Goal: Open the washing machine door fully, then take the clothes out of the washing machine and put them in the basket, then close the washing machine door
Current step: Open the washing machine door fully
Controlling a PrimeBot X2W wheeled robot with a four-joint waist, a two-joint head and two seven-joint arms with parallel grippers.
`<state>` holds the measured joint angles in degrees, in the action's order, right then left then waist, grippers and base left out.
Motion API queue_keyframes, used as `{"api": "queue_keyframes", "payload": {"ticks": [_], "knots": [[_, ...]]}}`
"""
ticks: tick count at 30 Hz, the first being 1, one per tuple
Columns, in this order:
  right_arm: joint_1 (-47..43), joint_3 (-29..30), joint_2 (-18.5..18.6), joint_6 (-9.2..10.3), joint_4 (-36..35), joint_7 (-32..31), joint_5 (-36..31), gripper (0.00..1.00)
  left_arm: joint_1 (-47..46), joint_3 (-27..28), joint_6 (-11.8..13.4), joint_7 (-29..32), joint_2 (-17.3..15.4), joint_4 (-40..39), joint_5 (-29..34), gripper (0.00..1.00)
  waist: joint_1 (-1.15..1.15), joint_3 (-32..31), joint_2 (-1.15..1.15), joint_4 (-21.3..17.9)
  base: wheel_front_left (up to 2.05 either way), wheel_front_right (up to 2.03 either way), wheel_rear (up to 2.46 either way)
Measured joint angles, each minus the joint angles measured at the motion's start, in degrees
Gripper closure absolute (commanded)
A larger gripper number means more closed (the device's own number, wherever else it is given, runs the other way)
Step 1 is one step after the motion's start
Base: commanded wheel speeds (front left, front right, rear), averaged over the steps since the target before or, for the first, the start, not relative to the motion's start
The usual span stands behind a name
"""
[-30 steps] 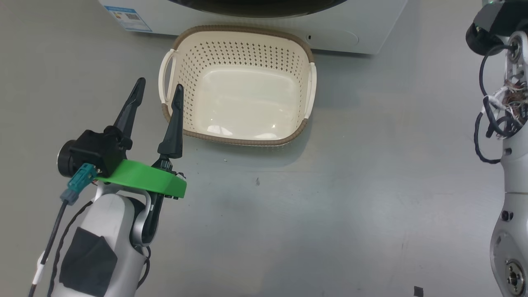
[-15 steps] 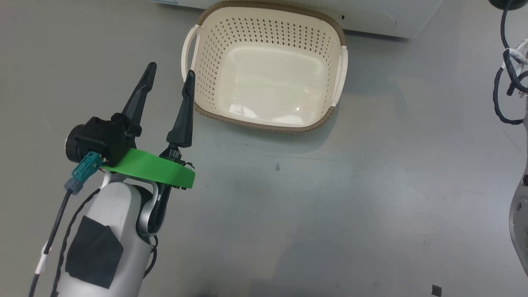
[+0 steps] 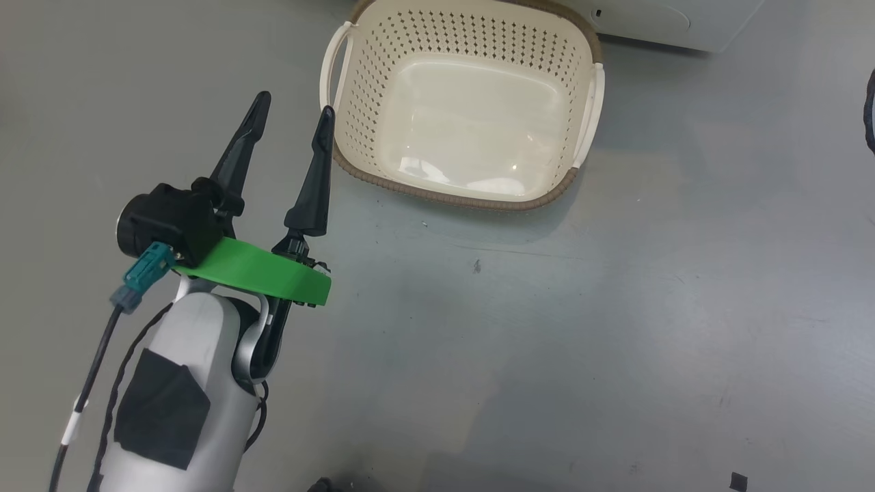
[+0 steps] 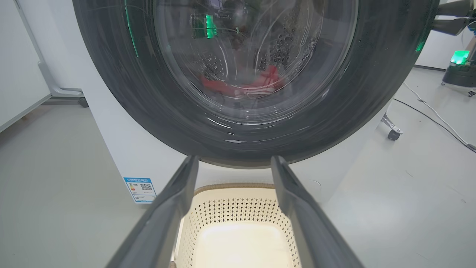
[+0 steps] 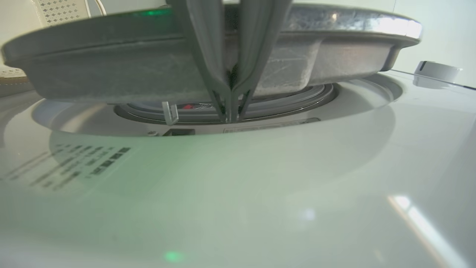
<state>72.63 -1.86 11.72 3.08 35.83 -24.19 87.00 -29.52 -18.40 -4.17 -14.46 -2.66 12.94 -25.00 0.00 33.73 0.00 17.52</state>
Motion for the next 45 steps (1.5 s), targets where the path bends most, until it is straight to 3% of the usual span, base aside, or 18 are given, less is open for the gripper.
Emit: {"api": "queue_keyframes", "payload": {"ticks": [18,45], "knots": [[0.92,-0.36,0.89,-3.61,4.61,-6.34,2.29,1.00,-0.15,1.56,-0.21,0.00,0.33,1.64,1.93,0.00,0.00,-0.48,0.00,-0.41,0.00,0.00,0.00],[-6.22,-3.65,-3.19,-8.18,9.31,-18.70,6.84,1.00,0.24,1.90,-0.68,-0.24,0.41,5.12,4.75,0.00,0.00,-5.82,0.00,-4.58,0.00,0.00,0.00]]}}
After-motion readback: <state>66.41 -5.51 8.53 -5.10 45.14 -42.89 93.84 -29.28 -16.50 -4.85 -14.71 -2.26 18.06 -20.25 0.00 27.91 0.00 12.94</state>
